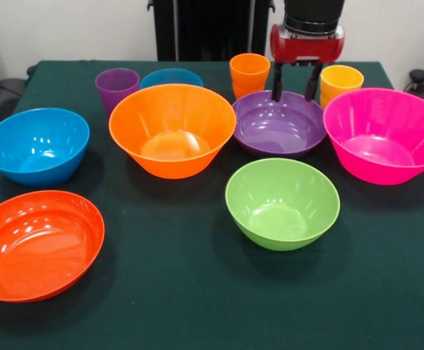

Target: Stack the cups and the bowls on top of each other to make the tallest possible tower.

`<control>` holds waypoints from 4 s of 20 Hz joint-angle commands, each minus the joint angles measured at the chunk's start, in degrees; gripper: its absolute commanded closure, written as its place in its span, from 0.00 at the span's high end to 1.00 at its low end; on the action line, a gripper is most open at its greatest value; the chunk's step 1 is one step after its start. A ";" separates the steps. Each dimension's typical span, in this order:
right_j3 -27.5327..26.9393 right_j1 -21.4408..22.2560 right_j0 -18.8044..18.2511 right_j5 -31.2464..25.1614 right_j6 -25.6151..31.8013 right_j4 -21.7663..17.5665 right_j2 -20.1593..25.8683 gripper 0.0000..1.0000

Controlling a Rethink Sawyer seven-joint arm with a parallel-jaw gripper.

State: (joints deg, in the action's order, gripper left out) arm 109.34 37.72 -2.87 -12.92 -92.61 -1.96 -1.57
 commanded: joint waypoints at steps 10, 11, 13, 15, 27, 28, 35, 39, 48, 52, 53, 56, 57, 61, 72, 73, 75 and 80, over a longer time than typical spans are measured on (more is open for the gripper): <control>1.48 0.80 -4.98 -7.84 -3.18 -1.67 6.36 1.00; 1.52 0.70 -5.06 -7.70 -3.24 -1.73 6.43 1.00; 1.50 0.44 -5.24 -7.54 -3.21 -1.82 6.56 1.00; 1.50 0.33 -5.39 -7.45 -3.16 -1.91 6.64 1.00; -0.11 -0.08 -6.44 -9.77 -1.91 -1.91 7.33 1.00; -0.92 0.36 -6.26 -11.39 -1.64 -1.77 7.01 1.00; -4.43 4.49 -7.71 -21.23 1.21 -1.99 6.47 1.00; -6.09 4.12 -9.23 -23.32 2.16 -2.42 7.59 1.00; -9.59 0.19 -9.33 -22.02 0.95 -3.74 8.48 1.00; -12.95 -3.44 -8.97 -21.54 0.79 -4.26 8.24 1.00; -13.57 -4.13 -8.84 -21.28 0.73 -4.35 8.19 1.00; -14.81 -5.63 -8.32 -20.24 0.16 -4.60 7.81 1.00; -14.90 -5.94 -8.18 -19.76 -0.06 -4.67 7.70 1.00; -14.90 -7.00 -7.82 -17.97 -0.82 -4.69 7.58 1.00; -13.54 -7.46 -9.58 -16.01 0.42 -5.02 8.42 1.00; -13.06 -7.30 -9.96 -15.82 0.62 -5.09 8.70 1.00; -11.90 -6.60 -11.01 -15.83 1.11 -5.07 9.45 1.00; -9.83 -4.24 -13.71 -17.23 2.78 -5.13 11.00 1.00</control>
State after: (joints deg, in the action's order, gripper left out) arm 97.77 32.48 -14.79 -32.86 -92.61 -3.04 3.53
